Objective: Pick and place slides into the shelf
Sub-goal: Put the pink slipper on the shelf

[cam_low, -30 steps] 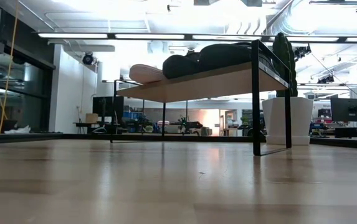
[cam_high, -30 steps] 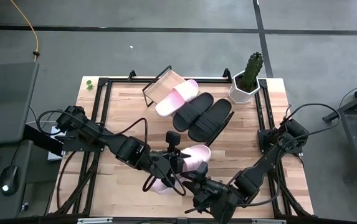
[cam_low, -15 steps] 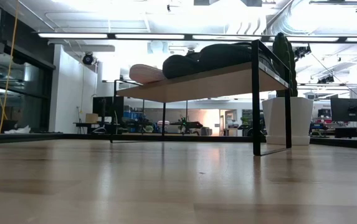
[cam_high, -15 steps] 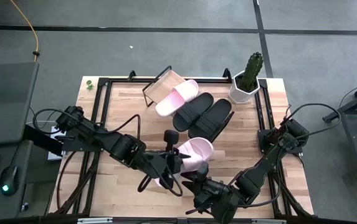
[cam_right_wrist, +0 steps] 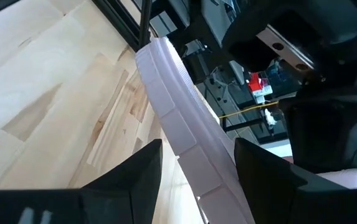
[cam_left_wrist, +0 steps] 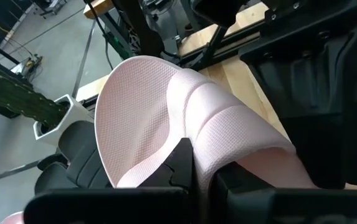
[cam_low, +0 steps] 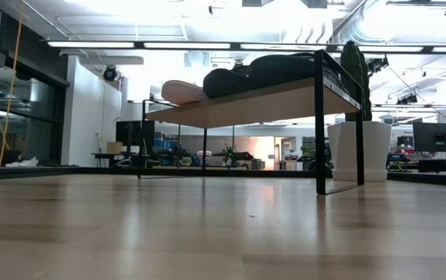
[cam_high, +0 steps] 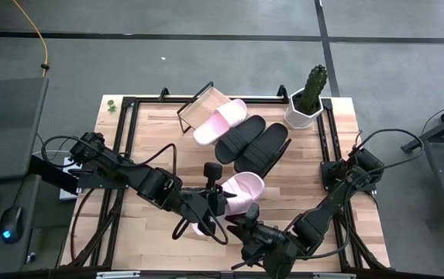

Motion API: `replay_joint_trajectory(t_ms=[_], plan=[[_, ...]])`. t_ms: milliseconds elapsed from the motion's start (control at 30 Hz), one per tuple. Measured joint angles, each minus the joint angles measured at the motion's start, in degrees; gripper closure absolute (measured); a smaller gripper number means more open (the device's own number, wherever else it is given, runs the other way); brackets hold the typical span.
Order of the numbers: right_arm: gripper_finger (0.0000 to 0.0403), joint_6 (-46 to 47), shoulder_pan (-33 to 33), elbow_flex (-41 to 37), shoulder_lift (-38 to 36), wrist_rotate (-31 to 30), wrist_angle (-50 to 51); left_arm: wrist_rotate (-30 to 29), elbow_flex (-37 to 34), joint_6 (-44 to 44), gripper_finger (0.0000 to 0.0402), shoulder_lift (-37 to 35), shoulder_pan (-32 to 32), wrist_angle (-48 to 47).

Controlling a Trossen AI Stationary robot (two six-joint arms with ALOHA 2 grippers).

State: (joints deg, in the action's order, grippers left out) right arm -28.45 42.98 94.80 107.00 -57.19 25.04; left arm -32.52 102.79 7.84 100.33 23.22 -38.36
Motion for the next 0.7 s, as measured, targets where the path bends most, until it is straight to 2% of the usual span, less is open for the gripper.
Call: replay_joint_trajectory(t_ms=[167, 700], plan=[[0.0214, -1.72, 0.0, 0.0, -0.01, 0.05, 0.91, 0.16, -0.01, -0.81, 0.04, 0.0, 0.02, 0.05], [0.0214, -14.06, 0.24, -0.07, 0.07, -5.8, -2.15, 1.63, 0.01, -2.29, 0.04, 0.0, 0.01, 1.52]])
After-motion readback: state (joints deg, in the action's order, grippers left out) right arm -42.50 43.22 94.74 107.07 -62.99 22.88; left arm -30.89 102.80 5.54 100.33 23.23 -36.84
